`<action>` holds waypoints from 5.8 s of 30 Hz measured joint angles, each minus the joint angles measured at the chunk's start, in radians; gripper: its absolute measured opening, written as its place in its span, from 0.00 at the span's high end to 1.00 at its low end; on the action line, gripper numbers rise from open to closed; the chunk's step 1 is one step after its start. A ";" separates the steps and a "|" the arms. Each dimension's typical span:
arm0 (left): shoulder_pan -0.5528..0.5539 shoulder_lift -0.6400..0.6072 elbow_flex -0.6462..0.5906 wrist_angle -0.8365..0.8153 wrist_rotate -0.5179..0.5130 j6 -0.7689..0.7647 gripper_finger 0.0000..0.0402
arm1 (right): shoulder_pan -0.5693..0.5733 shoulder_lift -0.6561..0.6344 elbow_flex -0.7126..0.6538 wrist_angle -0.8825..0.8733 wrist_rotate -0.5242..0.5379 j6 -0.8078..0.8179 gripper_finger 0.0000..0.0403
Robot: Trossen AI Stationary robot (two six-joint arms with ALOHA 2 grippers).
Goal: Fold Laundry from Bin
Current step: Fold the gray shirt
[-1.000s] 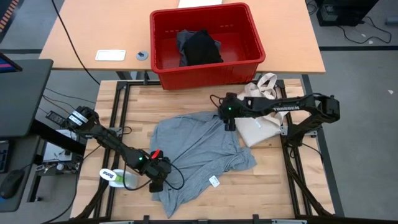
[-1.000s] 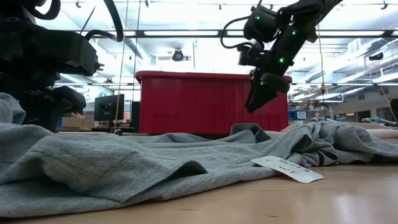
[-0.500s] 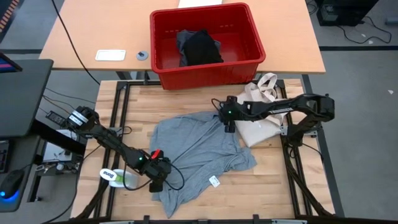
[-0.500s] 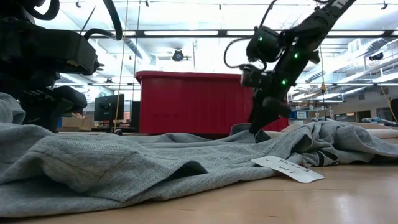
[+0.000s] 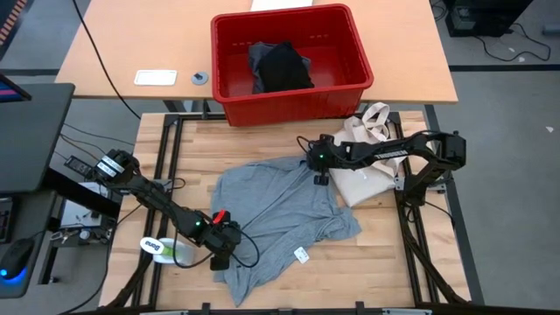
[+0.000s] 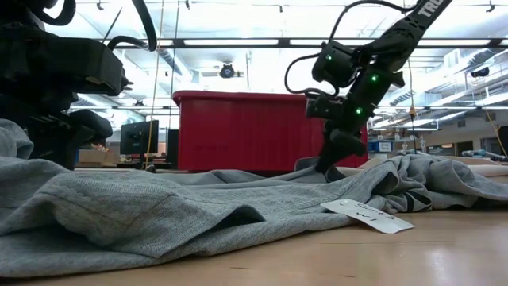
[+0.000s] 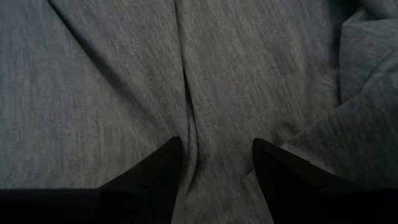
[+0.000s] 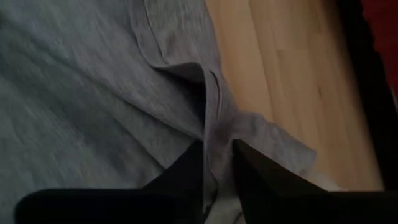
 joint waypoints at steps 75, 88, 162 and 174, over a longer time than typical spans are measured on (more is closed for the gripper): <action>-0.013 0.002 -0.001 0.114 0.104 0.082 0.49 | -0.200 -0.227 0.245 -0.195 0.114 0.044 0.43; -0.013 -0.003 -0.001 0.120 0.102 0.122 0.49 | -0.227 -0.249 0.244 -0.470 -0.219 0.121 0.43; 0.624 -0.157 -0.182 0.415 0.186 0.677 0.95 | 0.585 -0.150 -0.116 0.095 -0.070 0.575 0.49; 0.395 -0.051 -0.181 0.760 0.273 0.845 0.92 | 0.581 -0.129 -0.115 0.206 0.115 0.542 0.49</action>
